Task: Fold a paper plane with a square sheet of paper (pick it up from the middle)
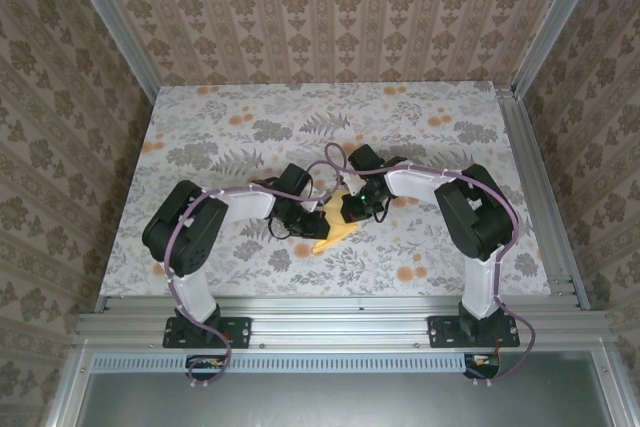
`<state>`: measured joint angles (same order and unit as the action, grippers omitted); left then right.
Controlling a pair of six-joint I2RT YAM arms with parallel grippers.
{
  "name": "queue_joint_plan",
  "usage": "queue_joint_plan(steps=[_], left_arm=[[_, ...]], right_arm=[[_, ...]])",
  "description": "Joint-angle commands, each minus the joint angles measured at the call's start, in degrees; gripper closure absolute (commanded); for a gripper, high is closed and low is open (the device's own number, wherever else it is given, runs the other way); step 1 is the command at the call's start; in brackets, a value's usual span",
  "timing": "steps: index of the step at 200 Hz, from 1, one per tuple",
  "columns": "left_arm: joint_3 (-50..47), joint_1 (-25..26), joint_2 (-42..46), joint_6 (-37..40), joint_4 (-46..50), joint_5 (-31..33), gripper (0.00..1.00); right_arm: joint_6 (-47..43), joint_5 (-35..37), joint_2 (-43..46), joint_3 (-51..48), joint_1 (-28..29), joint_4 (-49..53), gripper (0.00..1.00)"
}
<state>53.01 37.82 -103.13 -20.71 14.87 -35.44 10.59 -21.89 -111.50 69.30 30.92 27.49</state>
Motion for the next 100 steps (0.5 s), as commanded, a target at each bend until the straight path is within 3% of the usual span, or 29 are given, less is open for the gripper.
queue_joint_plan(steps=[1, 100], left_arm=[[0.44, -0.21, -0.97, 1.21, 0.32, -1.02, 0.91], [-1.07, 1.2, -1.47, 1.23, 0.3, -0.12, 0.9]], right_arm=[[-1.03, 3.85, -1.92, -0.48, 0.46, 2.97, 0.98], [-0.75, 3.69, -1.1, -0.39, 0.37, 2.97, 0.97]])
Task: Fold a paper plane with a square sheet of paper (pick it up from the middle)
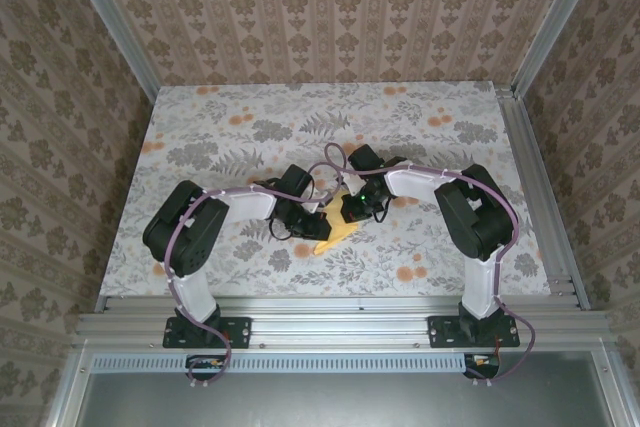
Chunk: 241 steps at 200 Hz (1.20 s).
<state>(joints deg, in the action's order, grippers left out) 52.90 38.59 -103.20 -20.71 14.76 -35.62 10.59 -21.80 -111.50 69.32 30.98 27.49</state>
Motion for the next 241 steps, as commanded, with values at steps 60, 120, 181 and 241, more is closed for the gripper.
queue_joint_plan(steps=[60, 120, 181, 241], left_arm=[[-1.59, 0.52, -2.89, 1.86, 0.44, 2.03, 0.9], [-2.02, 0.52, -4.1, 2.04, -0.16, 1.95, 0.9], [-2.65, 0.52, -4.91, 1.83, -1.44, 1.93, 0.9], [-4.89, 0.43, -3.79, 0.26, -3.73, 3.05, 0.93]], right_arm=[[0.71, 1.74, 1.49, -0.72, -0.11, 2.62, 0.92], [3.86, -1.44, 8.59, -4.11, -2.62, 0.58, 0.87], [16.28, -13.78, 13.61, -15.56, -2.88, -11.35, 0.93], [18.46, -13.8, 13.12, -18.17, -1.98, -14.4, 0.95]])
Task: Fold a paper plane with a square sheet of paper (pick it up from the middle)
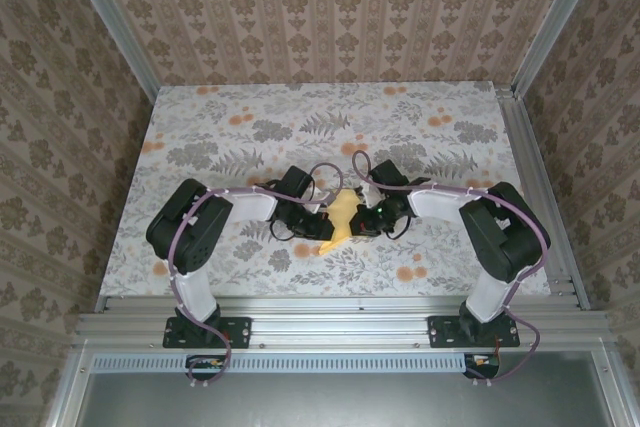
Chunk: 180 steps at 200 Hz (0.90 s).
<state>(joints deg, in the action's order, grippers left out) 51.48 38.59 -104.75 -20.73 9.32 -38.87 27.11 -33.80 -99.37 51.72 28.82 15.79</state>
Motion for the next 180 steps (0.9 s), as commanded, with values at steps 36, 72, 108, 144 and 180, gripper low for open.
queue_joint_plan(steps=[36, 72, 108, 144, 180], left_arm=[[-3.87, 0.44, -2.12, -0.01, 1.4, 6.53, 0.95], [-4.33, 0.5, -1.77, -0.02, 1.35, 7.15, 0.97], [-4.9, 0.45, -1.69, -0.32, 0.88, 7.45, 0.99], [-5.15, 0.46, -1.66, -0.4, 0.7, 7.55, 0.99], [-5.12, 0.51, -1.69, -0.37, 0.61, 7.41, 0.98]], right_arm=[[1.47, -1.36, -0.4, 0.16, 0.19, -2.86, 0.95], [0.73, -0.27, -1.51, 0.37, 0.21, -2.64, 0.95], [-0.19, 0.35, -2.96, 1.31, 0.19, -2.29, 0.95], [-1.4, 1.1, -4.77, 2.33, 0.19, -1.38, 0.95], [-2.28, 2.34, -6.41, 2.53, 0.19, -1.16, 0.95]])
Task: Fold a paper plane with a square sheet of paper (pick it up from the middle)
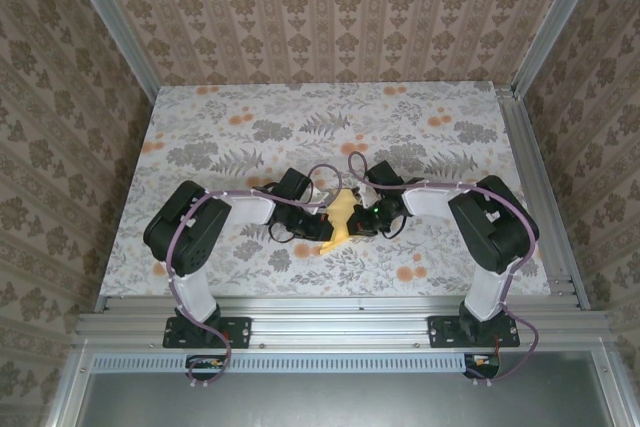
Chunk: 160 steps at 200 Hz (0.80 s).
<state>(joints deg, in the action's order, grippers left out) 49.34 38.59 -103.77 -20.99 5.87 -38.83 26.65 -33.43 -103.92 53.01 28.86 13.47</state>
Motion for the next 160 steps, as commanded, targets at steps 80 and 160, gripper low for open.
queue_joint_plan(steps=[80, 160], left_arm=[[-0.15, 0.46, 0.54, -0.13, 7.09, 7.63, 0.89], [5.23, 0.43, 8.49, 0.42, 15.7, 11.63, 0.71]], right_arm=[[-5.0, 6.63, -5.79, 1.78, 0.23, 5.71, 0.95], [-5.93, 8.93, -7.94, 1.29, 0.6, 6.6, 0.96]])
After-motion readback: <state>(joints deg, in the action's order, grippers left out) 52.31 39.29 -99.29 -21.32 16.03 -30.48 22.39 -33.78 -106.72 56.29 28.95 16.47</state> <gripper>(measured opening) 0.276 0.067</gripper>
